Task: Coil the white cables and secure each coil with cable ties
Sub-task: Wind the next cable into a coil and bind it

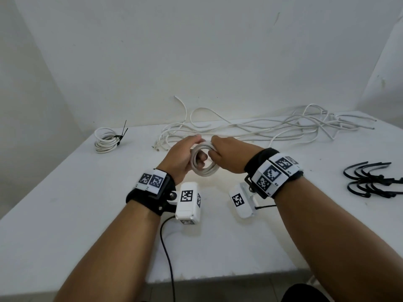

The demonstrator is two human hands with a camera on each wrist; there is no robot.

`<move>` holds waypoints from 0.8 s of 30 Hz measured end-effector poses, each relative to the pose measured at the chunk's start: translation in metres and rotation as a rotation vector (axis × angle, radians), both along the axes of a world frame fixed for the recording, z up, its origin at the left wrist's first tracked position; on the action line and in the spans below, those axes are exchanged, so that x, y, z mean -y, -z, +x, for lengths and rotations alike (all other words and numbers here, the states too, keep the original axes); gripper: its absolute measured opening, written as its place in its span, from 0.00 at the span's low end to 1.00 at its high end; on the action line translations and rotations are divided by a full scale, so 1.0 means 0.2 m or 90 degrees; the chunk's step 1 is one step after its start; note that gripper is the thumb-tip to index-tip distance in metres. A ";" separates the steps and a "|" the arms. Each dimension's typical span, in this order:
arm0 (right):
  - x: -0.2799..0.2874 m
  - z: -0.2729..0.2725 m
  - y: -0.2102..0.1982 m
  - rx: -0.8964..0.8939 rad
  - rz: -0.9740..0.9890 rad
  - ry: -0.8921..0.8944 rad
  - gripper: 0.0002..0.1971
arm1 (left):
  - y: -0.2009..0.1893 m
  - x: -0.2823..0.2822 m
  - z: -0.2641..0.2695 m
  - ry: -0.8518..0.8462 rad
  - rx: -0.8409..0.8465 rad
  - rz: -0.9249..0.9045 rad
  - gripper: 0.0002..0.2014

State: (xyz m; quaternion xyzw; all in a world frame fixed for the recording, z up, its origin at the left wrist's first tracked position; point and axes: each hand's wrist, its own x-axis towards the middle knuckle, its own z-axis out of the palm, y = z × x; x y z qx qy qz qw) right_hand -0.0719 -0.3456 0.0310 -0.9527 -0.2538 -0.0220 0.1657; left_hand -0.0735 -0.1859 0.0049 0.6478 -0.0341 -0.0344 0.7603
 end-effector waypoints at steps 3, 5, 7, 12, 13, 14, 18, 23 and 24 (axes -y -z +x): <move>0.01 -0.02 -0.02 0.040 0.046 0.004 0.06 | -0.02 0.08 -0.02 -0.037 0.059 -0.013 0.14; 0.02 -0.04 -0.01 0.094 0.141 0.033 0.07 | -0.05 0.14 -0.03 -0.097 0.054 -0.113 0.17; 0.02 -0.06 0.01 0.130 0.198 0.075 0.10 | -0.08 0.19 -0.04 -0.128 0.033 -0.222 0.17; 0.09 -0.09 -0.02 0.101 0.216 0.127 0.11 | -0.09 0.34 -0.08 -0.149 0.011 -0.342 0.19; 0.11 -0.09 -0.03 0.084 0.205 0.125 0.10 | -0.08 0.37 -0.08 -0.146 0.010 -0.355 0.19; 0.14 -0.10 -0.05 0.063 0.196 0.121 0.09 | -0.07 0.39 -0.08 -0.138 0.007 -0.360 0.19; 0.29 -0.13 -0.07 0.034 0.097 0.130 0.05 | -0.05 0.43 -0.02 0.002 -0.061 -0.242 0.14; 0.47 -0.13 -0.01 -0.013 -0.009 0.171 0.03 | -0.07 0.57 0.00 0.129 -0.132 -0.055 0.14; 0.49 -0.13 0.00 -0.014 -0.008 0.177 0.05 | -0.06 0.62 0.00 0.107 -0.113 -0.050 0.13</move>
